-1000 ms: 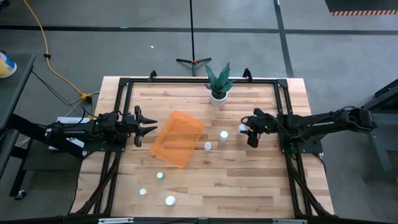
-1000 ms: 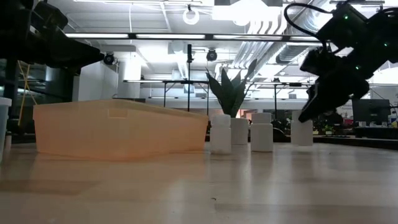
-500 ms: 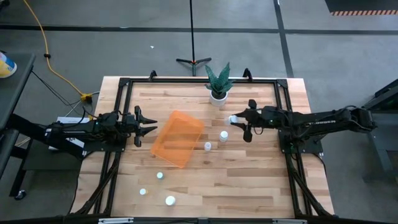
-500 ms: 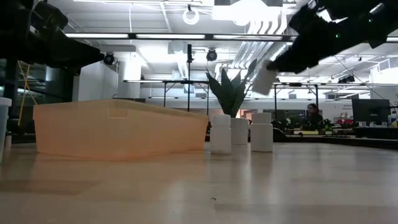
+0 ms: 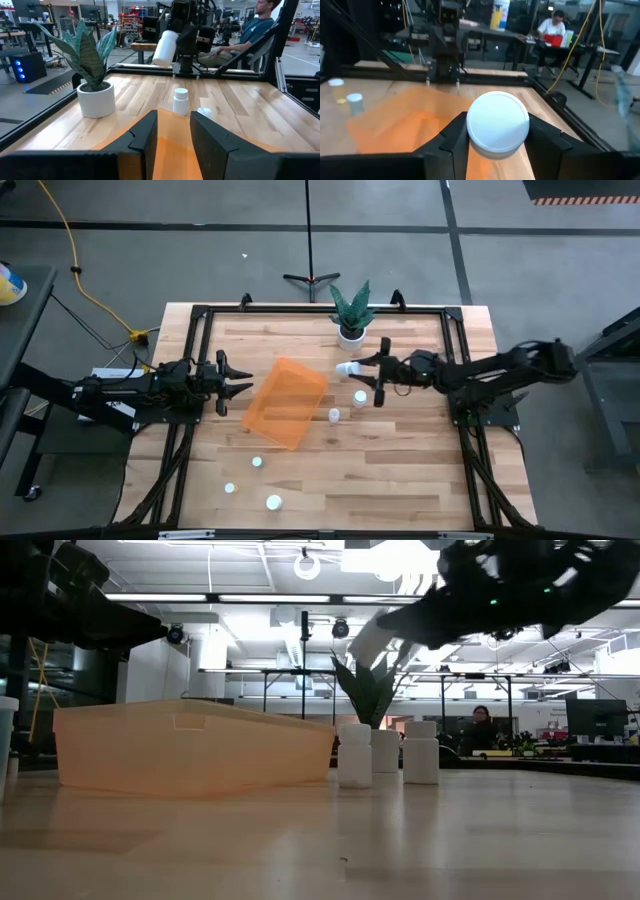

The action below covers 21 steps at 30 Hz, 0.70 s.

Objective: Pick and place pill bottles into a basket
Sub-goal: Put the right white pill bottle into the orange bin

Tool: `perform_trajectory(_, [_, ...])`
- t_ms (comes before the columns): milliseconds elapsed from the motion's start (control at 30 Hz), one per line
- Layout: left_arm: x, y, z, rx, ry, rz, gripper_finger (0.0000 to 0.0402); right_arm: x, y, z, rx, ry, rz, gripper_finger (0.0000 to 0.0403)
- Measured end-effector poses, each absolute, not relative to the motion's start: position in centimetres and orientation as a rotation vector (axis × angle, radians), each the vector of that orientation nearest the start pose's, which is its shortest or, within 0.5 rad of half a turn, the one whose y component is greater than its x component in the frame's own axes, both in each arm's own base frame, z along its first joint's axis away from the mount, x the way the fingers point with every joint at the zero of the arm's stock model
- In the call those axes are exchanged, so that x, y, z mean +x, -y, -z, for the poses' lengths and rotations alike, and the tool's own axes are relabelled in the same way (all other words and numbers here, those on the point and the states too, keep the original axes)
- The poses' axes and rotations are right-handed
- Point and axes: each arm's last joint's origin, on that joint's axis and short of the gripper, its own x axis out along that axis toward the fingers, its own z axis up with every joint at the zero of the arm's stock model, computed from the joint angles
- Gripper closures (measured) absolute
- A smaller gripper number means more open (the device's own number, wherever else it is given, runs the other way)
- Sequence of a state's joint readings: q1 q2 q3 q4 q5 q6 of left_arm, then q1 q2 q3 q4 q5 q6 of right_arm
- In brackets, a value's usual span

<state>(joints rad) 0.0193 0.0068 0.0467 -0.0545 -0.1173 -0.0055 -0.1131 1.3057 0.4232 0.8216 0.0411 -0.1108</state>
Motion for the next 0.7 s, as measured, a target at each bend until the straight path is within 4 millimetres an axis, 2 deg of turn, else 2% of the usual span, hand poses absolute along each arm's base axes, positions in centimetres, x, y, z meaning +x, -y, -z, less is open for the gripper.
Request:
perform_trajectory(233, [9.5,-0.5,-17.4,-0.005,-0.014,-0.137,0.0252,30.4,3.4,-19.9,-0.097,-0.196,0.077,0.0251])
perform_trajectory(367, [9.5,-0.5,-17.4,-0.005,-0.014,-0.137,0.0252,32.8,4.1,-19.4,-0.065,-0.303,0.066,0.0256])
perform_trajectory(533, [9.5,-0.5,-17.4,-0.004,-0.014,-0.137,0.0252,34.9,4.3,-19.7,-0.051,-0.374,0.027,0.0255])
perform_trajectory(700, [9.5,-0.5,-17.4,-0.004,-0.015,-0.137,0.0252,36.4,4.5,-19.0,-0.046,-0.483,-0.014,0.0250])
